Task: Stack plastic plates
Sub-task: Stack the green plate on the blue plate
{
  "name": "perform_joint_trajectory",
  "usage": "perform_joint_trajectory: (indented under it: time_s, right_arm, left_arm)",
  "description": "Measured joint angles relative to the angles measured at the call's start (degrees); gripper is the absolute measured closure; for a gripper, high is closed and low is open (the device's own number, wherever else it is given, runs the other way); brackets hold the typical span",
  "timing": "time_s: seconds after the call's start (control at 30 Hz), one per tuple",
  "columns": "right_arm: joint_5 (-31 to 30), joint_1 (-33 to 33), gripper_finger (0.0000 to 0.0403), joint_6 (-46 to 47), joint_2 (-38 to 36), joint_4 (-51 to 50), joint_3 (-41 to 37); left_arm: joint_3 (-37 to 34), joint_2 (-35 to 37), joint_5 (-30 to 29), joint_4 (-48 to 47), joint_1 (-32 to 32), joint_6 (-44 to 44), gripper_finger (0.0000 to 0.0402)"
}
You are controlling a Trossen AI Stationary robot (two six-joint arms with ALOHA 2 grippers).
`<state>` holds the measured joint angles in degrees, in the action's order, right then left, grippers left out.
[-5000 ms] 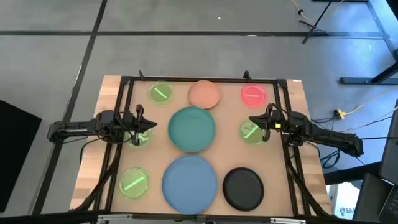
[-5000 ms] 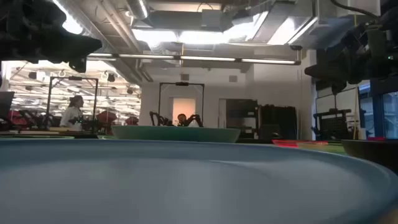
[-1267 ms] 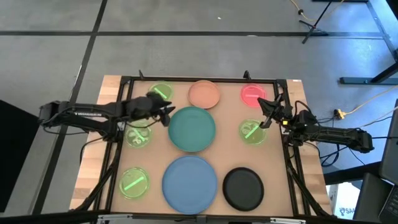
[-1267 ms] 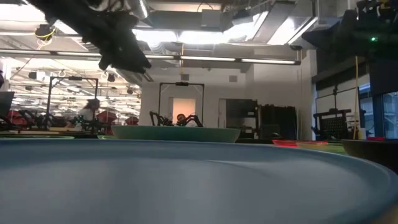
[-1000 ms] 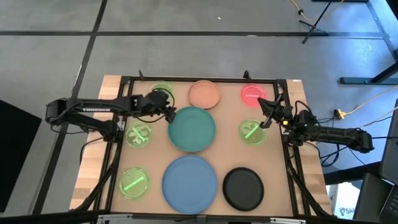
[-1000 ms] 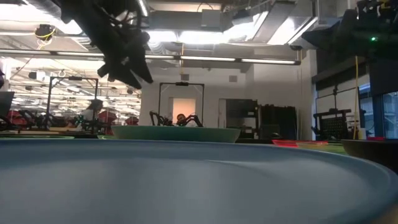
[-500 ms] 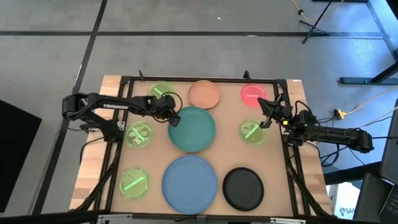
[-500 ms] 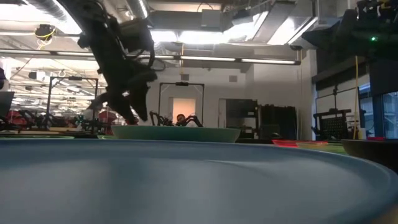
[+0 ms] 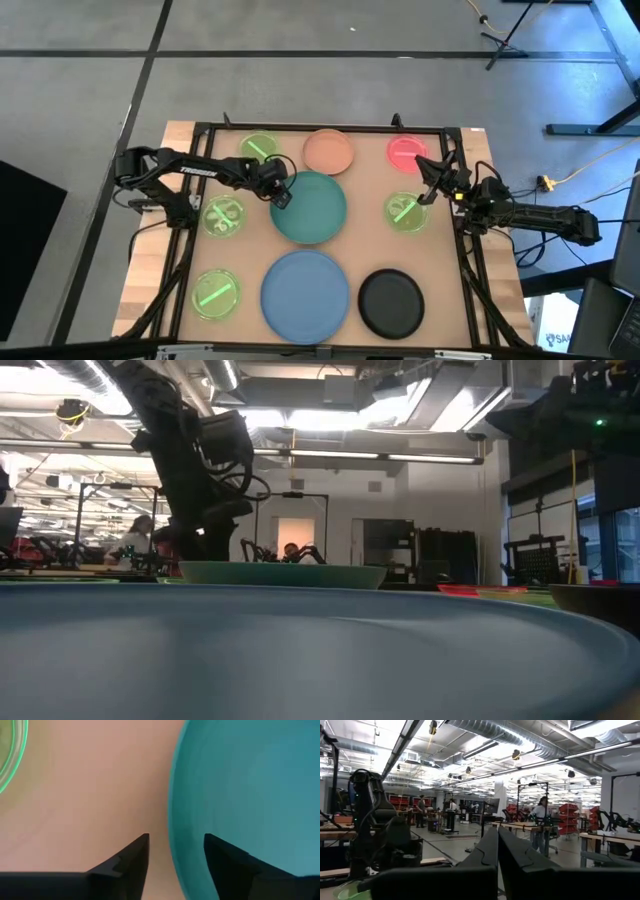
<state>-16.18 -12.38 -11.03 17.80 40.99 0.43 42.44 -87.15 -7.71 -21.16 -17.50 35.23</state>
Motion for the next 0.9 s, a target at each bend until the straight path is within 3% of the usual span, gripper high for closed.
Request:
perform_joint_trajectory:
  time_s: [0.5,0.9]
  right_arm:
    - [-1.38,-0.01,0.04,0.0,0.0,0.02,0.02]
    - [-1.38,0.0,0.04,0.0,0.0,0.02,0.04]
  left_arm:
    - [-0.01,0.08,-4.51,1.88,0.01,-4.5,0.0379]
    - [0.0,0.84,-7.03,5.46,-0.93,-7.29,0.0394]
